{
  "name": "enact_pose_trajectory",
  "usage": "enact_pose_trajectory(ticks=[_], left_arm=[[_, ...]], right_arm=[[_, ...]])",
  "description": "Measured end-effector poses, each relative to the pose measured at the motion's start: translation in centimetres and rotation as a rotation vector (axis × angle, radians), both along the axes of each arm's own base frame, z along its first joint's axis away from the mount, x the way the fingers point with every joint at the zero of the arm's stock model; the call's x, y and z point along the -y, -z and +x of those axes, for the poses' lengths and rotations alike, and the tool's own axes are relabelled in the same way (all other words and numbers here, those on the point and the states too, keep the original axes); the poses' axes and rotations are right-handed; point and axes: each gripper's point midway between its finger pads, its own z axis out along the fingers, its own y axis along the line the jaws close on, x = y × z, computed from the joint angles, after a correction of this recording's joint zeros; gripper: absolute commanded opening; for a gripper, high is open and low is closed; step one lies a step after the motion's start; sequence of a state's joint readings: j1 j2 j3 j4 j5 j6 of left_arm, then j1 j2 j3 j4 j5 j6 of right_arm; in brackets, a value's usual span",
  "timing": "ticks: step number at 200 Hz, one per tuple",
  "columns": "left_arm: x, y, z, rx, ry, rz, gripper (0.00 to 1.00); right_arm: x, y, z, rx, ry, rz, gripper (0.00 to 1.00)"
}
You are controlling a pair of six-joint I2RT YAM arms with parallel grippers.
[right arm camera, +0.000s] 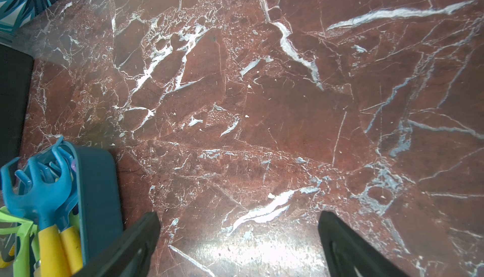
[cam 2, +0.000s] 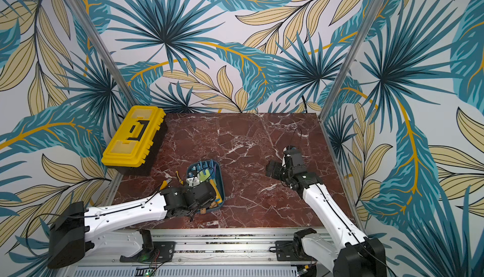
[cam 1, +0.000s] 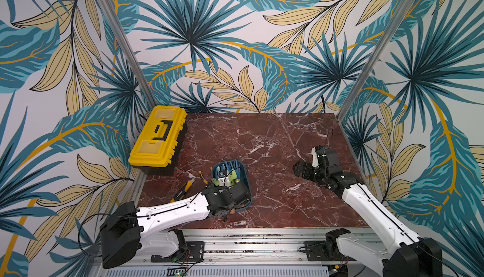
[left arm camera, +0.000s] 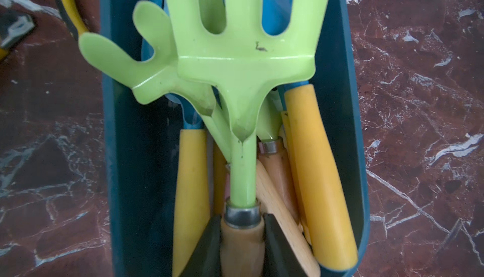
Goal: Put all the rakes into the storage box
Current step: Place the rake in the storage box.
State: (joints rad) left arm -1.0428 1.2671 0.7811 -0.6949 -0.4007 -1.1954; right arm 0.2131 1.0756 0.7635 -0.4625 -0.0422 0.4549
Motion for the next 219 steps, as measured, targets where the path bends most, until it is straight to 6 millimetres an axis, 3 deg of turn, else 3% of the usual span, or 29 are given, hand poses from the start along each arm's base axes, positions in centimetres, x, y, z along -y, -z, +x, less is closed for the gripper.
enact_pose_trajectory(ticks=[30, 48, 101, 161, 219], left_arm=[[-0.2, 0.1, -0.1, -0.006, 0.011, 0.013, 0.49], [-0.3, 0.1, -0.1, -0.007, 0.015, 0.022, 0.50], [-0.7, 0.2, 0.0, -0.007, 0.010, 0.041, 0.44], [-0.6, 0.8, 0.2, -0.018, 0.018, 0.063, 0.25], [-0.4, -0.1, 0.9, -0.007, 0.015, 0.073, 0.19]], right_arm=[[-0.4, -0.2, 0.1, 0.008, -0.015, 0.019, 0.99], [-0.7, -0.4, 0.2, 0.014, -0.025, 0.031, 0.99], [-1.2, -0.2, 0.5, 0.010, -0.044, 0.052, 0.99], [-1.4, -0.2, 0.5, 0.011, -0.048, 0.057, 0.99], [-1.4, -0.2, 0.5, 0.011, -0.051, 0.060, 0.99]])
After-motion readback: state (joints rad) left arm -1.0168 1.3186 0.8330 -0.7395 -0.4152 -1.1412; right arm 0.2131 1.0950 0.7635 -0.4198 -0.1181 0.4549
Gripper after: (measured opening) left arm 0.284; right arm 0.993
